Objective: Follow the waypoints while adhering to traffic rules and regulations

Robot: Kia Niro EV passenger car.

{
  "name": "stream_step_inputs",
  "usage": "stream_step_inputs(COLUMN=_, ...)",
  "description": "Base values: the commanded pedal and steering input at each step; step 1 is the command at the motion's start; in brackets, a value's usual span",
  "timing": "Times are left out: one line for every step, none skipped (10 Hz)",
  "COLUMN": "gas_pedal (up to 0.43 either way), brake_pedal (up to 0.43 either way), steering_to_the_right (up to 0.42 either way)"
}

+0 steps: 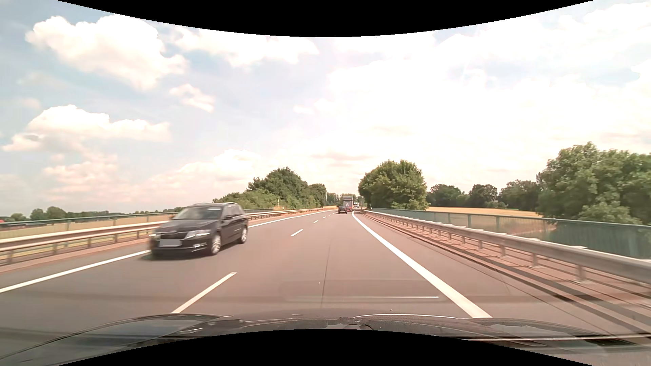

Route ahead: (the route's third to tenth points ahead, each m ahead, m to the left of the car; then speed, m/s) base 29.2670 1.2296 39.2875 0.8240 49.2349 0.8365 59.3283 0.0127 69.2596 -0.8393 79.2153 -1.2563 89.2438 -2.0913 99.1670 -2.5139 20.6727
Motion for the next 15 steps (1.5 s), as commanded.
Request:
stream_step_inputs(gas_pedal=0.177, brake_pedal=0.0, steering_to_the_right=0.004)
stream_step_inputs(gas_pedal=0.177, brake_pedal=0.0, steering_to_the_right=0.004)
stream_step_inputs(gas_pedal=0.177, brake_pedal=0.0, steering_to_the_right=0.004)
stream_step_inputs(gas_pedal=0.177, brake_pedal=0.0, steering_to_the_right=0.004)
stream_step_inputs(gas_pedal=0.177, brake_pedal=0.0, steering_to_the_right=0.004)
stream_step_inputs(gas_pedal=0.177, brake_pedal=0.0, steering_to_the_right=0.004)
stream_step_inputs(gas_pedal=0.177, brake_pedal=0.0, steering_to_the_right=0.004)
stream_step_inputs(gas_pedal=0.177, brake_pedal=0.0, steering_to_the_right=0.004)
stream_step_inputs(gas_pedal=0.177, brake_pedal=0.0, steering_to_the_right=0.004)
stream_step_inputs(gas_pedal=0.177, brake_pedal=0.0, steering_to_the_right=0.004)
stream_step_inputs(gas_pedal=0.169, brake_pedal=0.0, steering_to_the_right=0.004)
stream_step_inputs(gas_pedal=0.169, brake_pedal=0.0, steering_to_the_right=0.004)
stream_step_inputs(gas_pedal=0.169, brake_pedal=0.0, steering_to_the_right=0.004)
stream_step_inputs(gas_pedal=0.169, brake_pedal=0.0, steering_to_the_right=0.004)
stream_step_inputs(gas_pedal=0.169, brake_pedal=0.0, steering_to_the_right=0.004)
